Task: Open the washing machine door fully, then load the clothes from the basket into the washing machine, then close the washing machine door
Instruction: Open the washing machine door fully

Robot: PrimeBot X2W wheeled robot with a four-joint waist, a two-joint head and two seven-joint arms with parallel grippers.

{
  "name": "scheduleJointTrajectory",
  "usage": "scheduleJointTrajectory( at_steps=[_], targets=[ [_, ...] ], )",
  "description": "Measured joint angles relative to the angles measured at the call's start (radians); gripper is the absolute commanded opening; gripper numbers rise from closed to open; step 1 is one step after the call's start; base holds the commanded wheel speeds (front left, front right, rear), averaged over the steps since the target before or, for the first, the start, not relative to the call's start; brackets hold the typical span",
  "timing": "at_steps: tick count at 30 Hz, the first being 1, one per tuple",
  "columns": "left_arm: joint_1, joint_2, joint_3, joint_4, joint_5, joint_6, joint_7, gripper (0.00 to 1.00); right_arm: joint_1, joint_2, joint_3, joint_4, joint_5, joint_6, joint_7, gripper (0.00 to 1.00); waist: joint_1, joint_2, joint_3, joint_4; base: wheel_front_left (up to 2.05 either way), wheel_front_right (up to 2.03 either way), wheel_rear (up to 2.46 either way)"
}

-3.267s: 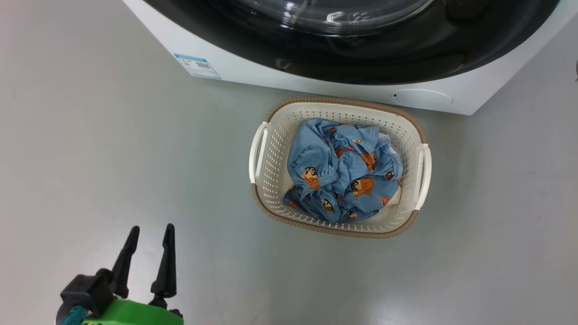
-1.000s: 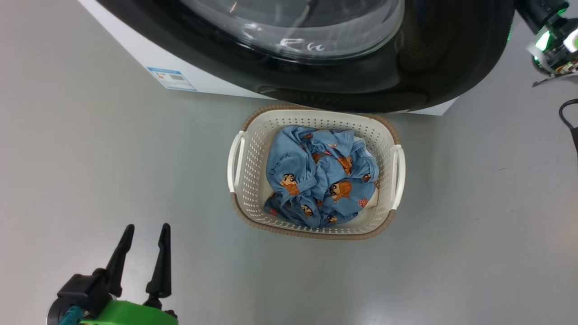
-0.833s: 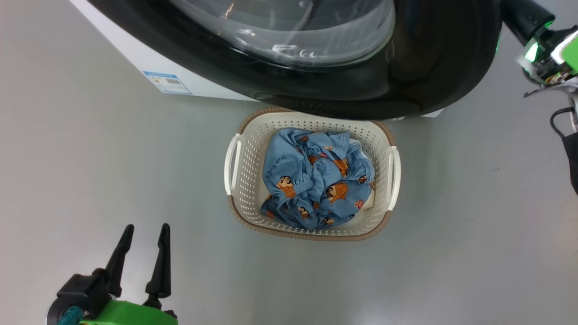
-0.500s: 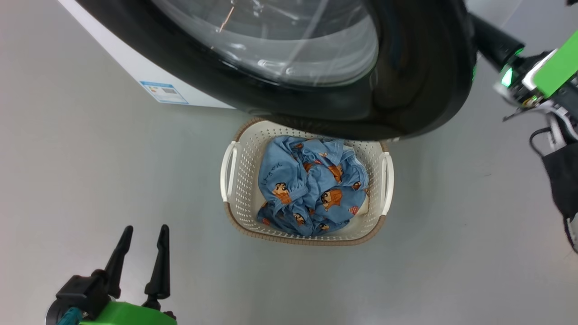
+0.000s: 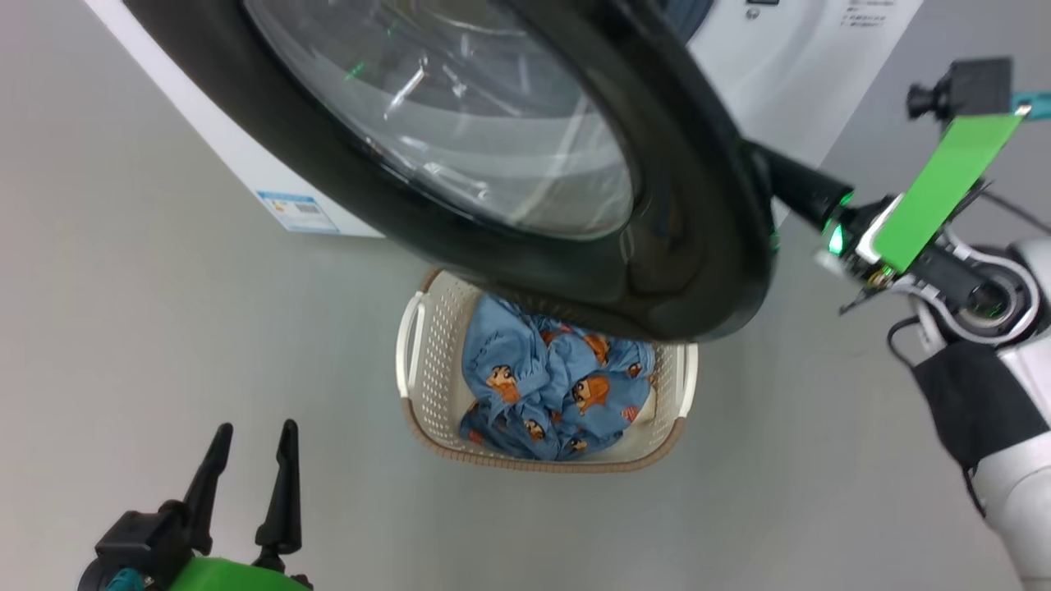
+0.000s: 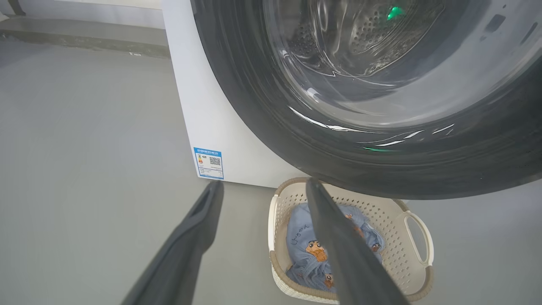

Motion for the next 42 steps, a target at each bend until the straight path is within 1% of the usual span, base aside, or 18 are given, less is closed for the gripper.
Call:
scheduleJointTrajectory(
  at_steps=[11,23,36,42],
  targets=[
    [0.025,0.000,0.000,0.015,-0.006,0.000,0.000,1.00,0.105,0.047,0.026,-0.021,0.009,0.000,0.007,0.00,0.0000,0.0000,-0.089,-0.019,0.00,0.00,0.00],
    [0.041,0.000,-0.003,0.024,-0.030,0.000,0.000,1.00,0.211,0.130,0.036,-0.035,0.020,0.000,-0.004,0.00,0.0000,0.0000,-0.166,-0.028,0.00,0.00,0.00],
    [0.042,0.000,-0.030,0.031,-0.073,0.000,0.000,1.00,0.258,0.194,0.101,-0.022,0.007,0.000,0.006,0.00,0.0000,0.0000,-0.201,0.030,0.00,0.00,0.00],
    [0.043,0.000,-0.036,0.033,-0.074,0.000,0.000,1.00,0.262,0.215,0.129,-0.021,0.000,0.000,0.009,0.00,0.0000,0.0000,-0.214,0.063,0.00,0.00,0.00]
  ],
)
